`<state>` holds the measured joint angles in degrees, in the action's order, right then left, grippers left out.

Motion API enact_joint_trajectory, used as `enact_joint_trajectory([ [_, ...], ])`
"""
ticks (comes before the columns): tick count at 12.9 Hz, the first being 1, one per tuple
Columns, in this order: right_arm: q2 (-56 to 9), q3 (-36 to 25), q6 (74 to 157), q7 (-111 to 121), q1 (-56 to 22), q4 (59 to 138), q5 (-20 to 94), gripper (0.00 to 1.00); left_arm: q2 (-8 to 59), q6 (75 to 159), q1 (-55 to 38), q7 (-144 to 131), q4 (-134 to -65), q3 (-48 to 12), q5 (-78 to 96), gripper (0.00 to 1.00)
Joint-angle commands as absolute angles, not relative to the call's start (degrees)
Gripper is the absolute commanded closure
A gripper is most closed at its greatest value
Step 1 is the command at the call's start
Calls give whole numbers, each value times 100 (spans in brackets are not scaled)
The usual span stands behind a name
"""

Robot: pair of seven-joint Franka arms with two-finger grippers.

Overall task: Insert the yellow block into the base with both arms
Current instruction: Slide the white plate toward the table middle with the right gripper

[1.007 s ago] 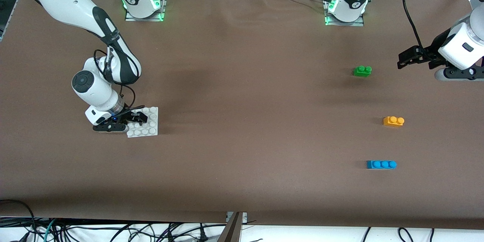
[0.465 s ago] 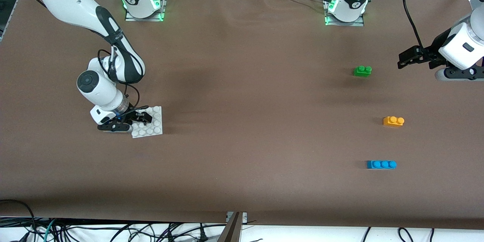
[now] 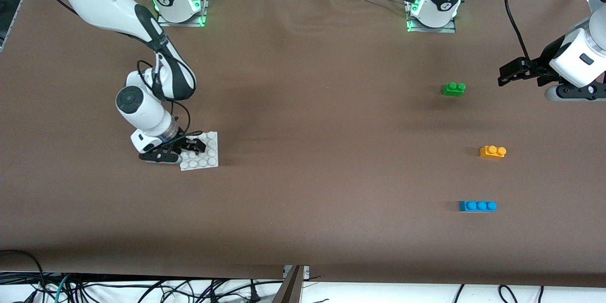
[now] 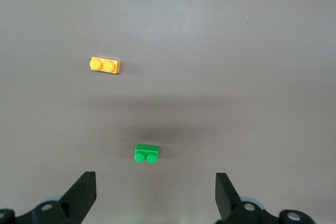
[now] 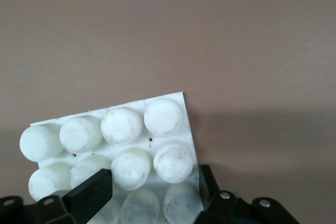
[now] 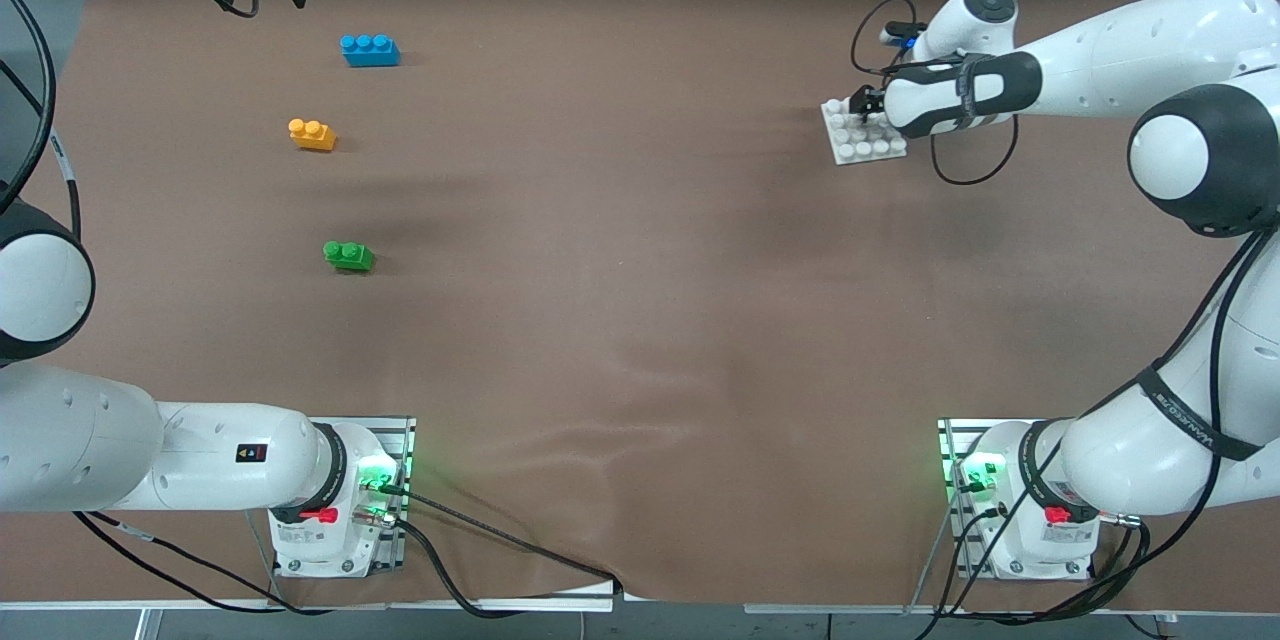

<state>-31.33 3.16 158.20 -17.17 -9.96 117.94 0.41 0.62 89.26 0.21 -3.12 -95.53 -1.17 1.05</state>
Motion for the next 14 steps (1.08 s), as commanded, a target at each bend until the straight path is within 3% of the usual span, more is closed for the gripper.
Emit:
enact_joint_trajectory([
  [1, -3357, 325, 15829, -2108, -1291, 11523, 114, 22, 123, 8798, 97, -290, -9396, -150, 272, 0],
  [14, -4385, -281, 15776, -4816, -3831, 10090, 105, 22, 123, 8771, 105, -290, -9396, -158, 272, 0],
])
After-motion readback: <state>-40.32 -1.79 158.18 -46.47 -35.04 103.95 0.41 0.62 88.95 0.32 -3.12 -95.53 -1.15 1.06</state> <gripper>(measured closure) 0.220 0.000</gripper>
